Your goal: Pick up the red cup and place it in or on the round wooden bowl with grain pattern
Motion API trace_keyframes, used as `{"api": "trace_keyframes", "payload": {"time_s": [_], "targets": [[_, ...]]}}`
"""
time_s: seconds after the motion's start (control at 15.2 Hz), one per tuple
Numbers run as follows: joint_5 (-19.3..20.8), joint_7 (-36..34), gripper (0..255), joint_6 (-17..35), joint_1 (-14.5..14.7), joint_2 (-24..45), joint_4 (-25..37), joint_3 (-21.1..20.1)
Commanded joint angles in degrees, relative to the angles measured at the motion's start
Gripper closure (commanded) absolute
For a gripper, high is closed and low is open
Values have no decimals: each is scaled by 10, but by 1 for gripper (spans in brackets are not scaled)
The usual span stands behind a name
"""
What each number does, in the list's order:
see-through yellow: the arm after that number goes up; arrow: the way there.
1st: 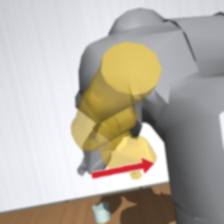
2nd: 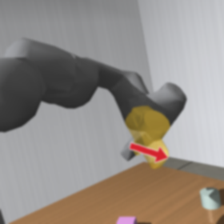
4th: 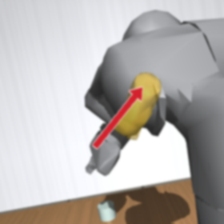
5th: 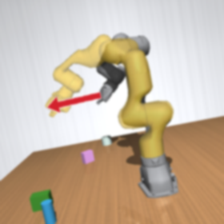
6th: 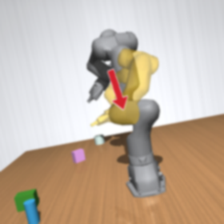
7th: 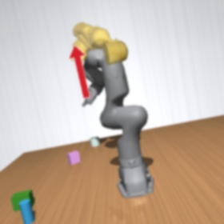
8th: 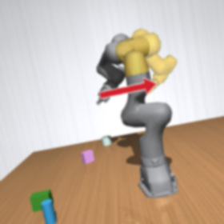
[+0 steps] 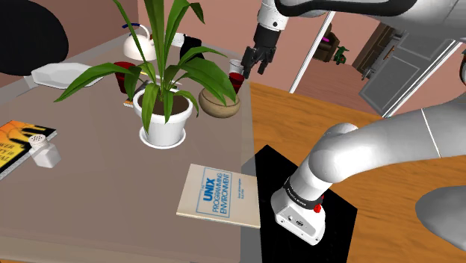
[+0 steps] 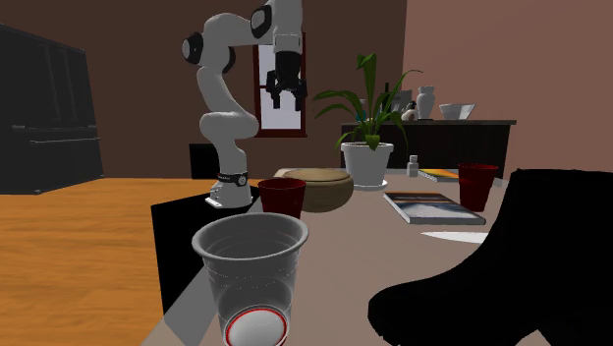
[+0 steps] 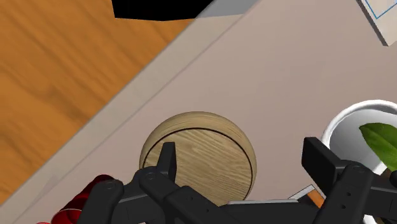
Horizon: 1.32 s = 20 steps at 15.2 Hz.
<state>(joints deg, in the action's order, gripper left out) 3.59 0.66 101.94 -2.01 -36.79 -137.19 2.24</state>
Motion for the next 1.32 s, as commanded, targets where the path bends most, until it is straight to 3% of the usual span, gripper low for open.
{"api": "trace_keyframes", "payload": {"time_s": [0.0,0.66,1.25], "targets": [[13,20,0,32,-5,29,0,12],[57,115,0,169,-26,205,58,72],[52,201,0,255,-45,387,175,109]]}}
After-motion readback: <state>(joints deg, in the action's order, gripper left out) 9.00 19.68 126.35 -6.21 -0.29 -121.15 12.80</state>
